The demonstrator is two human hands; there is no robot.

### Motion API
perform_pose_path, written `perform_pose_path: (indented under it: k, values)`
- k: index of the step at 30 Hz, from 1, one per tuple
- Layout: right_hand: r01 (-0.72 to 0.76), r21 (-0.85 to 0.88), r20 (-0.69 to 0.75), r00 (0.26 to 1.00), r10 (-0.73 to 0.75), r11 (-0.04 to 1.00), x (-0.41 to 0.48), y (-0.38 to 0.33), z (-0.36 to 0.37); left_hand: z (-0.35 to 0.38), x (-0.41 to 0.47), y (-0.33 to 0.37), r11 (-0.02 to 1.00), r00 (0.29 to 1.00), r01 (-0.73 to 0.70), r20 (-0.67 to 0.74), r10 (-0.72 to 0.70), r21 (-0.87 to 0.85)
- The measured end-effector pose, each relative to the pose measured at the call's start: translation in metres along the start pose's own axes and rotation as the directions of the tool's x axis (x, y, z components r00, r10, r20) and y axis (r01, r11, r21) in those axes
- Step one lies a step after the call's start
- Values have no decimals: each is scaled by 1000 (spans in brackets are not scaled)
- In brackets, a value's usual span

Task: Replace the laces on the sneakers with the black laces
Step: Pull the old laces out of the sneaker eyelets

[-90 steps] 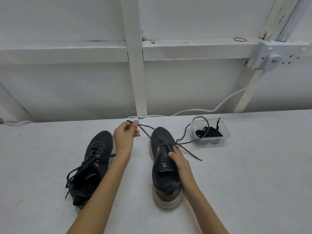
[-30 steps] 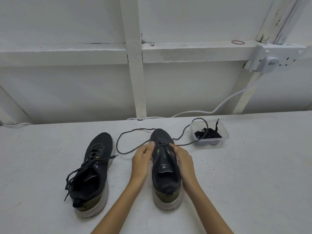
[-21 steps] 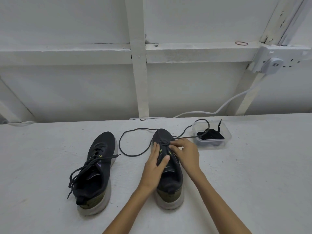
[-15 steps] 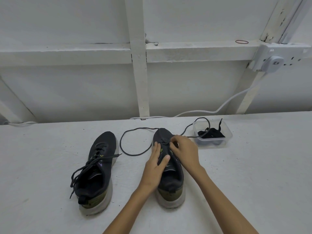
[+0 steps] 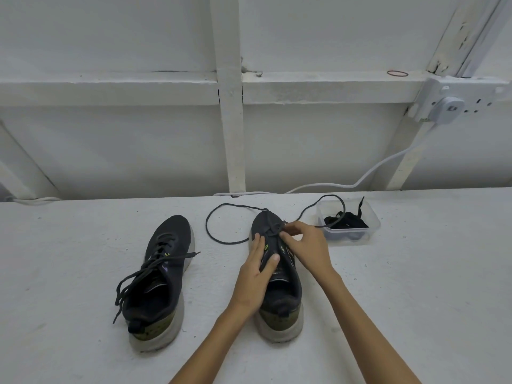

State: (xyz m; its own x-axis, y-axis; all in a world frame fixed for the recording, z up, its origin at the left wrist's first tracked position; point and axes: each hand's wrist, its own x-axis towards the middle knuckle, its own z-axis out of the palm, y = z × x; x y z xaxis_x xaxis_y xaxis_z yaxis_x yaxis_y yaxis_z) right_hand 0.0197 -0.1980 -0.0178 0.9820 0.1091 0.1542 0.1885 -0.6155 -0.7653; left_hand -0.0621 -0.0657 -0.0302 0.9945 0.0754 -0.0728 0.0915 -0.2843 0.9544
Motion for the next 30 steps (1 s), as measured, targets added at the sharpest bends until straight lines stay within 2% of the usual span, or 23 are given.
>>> perform_pose_path:
  k: [3,6,9,11,16,18,21,26,30]
  values:
    - [1,-11,20,1000,-1,1000,-1,-2,-1,0,-1,1,1000,1000,1,-10,-1,-6]
    - [-5,-105,9,1000,6,994,5,-4,0,0,-2,1,1000,1000,-1,-12,0,-16]
    - [-79,-133,-64,995,71,988,12,-4,0,0,-2,1,1000,1000,-3,-10,3,-7]
    - [-103,-130,-35,994,99,986,17,-1,0,0,-2,1,1000,1000,0,-13,0,-8]
    - [-162,101,190,972,140,982,22,7,-11,0,-2,1,1000,1000,1,-28,-1,-7]
    - [-175,118,237,961,144,977,20,8,-14,0,-2,1,1000,1000,-1,-25,1,3]
    - [-200,189,250,957,149,961,23,2,-18,1,-2,1,1000,1000,-1,-18,2,27]
    - [-254,397,112,967,228,882,31,-2,-24,1,-3,1,1000,1000,5,-13,-4,22]
    - [-341,287,313,917,248,895,23,0,-24,1,-2,0,1000,1000,17,-21,-17,22]
